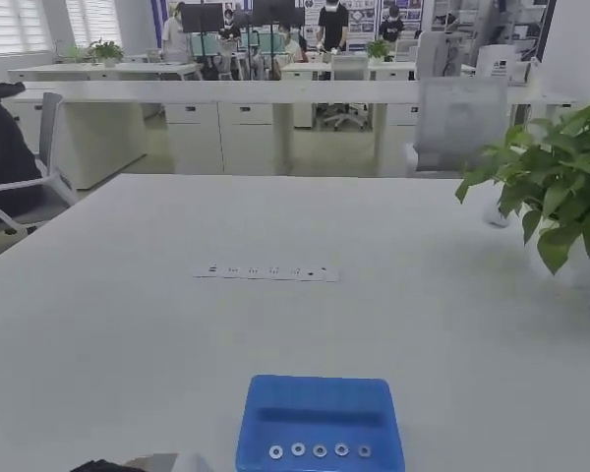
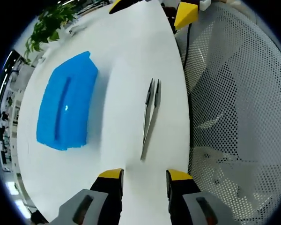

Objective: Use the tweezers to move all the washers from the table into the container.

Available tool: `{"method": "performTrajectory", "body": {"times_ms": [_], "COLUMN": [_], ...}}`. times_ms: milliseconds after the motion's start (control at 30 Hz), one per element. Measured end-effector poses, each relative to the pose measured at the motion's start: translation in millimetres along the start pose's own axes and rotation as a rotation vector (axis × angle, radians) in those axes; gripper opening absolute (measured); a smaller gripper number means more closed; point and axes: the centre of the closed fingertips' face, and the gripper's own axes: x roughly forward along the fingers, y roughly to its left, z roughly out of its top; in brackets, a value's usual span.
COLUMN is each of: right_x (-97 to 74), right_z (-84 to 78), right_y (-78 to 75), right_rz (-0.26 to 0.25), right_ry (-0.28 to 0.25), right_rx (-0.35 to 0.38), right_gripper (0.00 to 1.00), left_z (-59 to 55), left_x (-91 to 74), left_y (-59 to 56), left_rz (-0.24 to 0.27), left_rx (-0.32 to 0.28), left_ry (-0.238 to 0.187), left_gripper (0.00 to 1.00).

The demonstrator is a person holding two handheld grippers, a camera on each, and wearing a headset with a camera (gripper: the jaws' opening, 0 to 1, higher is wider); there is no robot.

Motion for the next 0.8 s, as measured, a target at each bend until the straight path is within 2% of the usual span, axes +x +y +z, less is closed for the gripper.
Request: {"method": "performTrajectory", "body": {"times_ms": [33,100,200,233,333,467,500,600,700,733,800], "right_x": [0.2,0.6,0.8,0.8,0.9,1.0,0.8,0.2,-0.4,-0.5,-0.8], "right_z": [0.3,0.8,0.0,0.1,0.6,2.2,2.7,4.3,4.9,5.1,5.8], "right_y": [0.1,0.6,0.4,0.0,-0.8,-2.4,-2.9,-4.1,-5.0,-5.2,-5.5], "right_rz": [0.000,0.002,0.000,-0.001,-0.003,-0.009,-0.012,-0.017,-0.021,-0.021,-0.022], "right_ry": [-0.002,-0.005,-0.002,-0.003,-0.009,-0.022,-0.025,-0.036,-0.041,-0.043,-0.049], "right_rx": [0.000,0.001,-0.001,0.000,0.009,0.027,0.029,0.039,0.044,0.045,0.047], "right_gripper": [0.80,0.81,0.82,0.82,0.84,0.86,0.86,0.88,0.89,0.90,0.90], "left_z": [-2.2,-4.0,-2.8,-2.8,-5.9,-7.9,-6.7,-8.8,-7.4,-6.8,-6.9], "left_x": [-0.7,-3.9,-13.7,-15.4,-27.5,-46.3,-52.7,-66.6,-80.7,-86.8,-94.9], "left_y": [1.6,6.8,16.6,17.7,27.6,39.8,41.4,45.7,49.2,51.4,53.3], "left_rz": [0.016,0.058,0.118,0.125,0.201,0.309,0.331,0.392,0.435,0.451,0.454], "left_rx": [-0.020,-0.107,-0.254,-0.267,-0.344,-0.440,-0.463,-0.512,-0.563,-0.589,-0.650], "left_ry": [-0.007,-0.060,-0.179,-0.193,-0.274,-0.406,-0.451,-0.522,-0.610,-0.653,-0.723], "left_gripper": [0.38,0.44,0.54,0.56,0.62,0.77,0.80,0.87,0.92,0.94,0.97]}}
